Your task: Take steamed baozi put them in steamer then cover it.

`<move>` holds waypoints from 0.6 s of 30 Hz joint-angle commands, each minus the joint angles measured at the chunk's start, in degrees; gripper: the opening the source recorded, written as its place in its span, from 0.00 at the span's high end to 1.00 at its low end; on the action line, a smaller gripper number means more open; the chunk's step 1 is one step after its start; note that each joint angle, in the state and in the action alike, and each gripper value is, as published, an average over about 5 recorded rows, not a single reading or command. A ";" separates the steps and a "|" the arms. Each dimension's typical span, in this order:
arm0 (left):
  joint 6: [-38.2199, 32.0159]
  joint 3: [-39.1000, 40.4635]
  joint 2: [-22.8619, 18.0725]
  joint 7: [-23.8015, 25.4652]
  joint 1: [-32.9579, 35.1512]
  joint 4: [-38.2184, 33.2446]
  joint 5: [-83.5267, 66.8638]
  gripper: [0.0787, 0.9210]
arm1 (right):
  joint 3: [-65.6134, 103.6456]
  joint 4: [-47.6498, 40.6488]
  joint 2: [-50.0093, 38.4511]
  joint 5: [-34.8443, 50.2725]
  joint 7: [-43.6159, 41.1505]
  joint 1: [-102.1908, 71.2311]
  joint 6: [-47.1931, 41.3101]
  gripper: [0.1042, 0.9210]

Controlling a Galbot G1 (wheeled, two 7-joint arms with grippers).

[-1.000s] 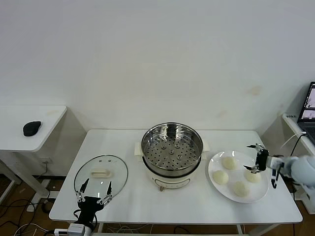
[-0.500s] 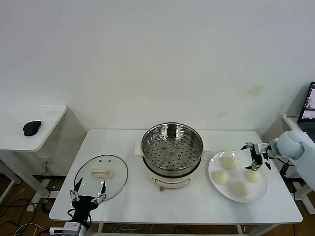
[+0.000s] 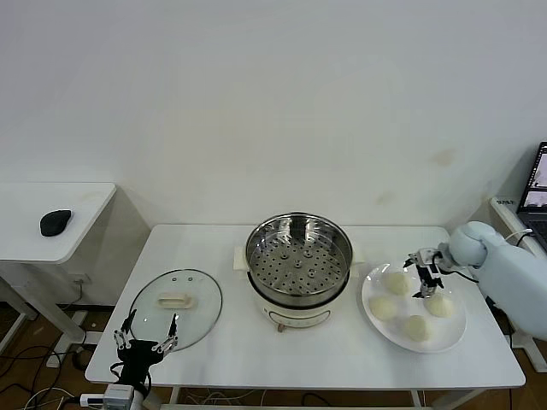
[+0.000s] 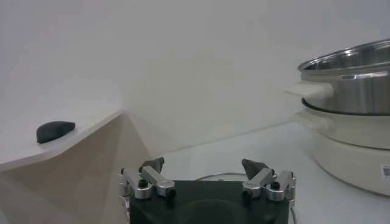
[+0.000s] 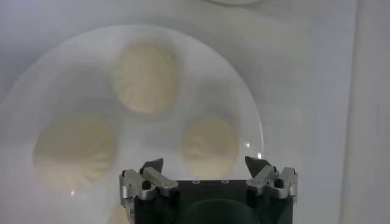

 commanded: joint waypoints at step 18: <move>-0.04 -0.02 -0.26 0.00 -0.06 0.16 0.23 0.12 | -0.98 -7.14 5.09 -3.22 0.22 1.20 0.43 0.30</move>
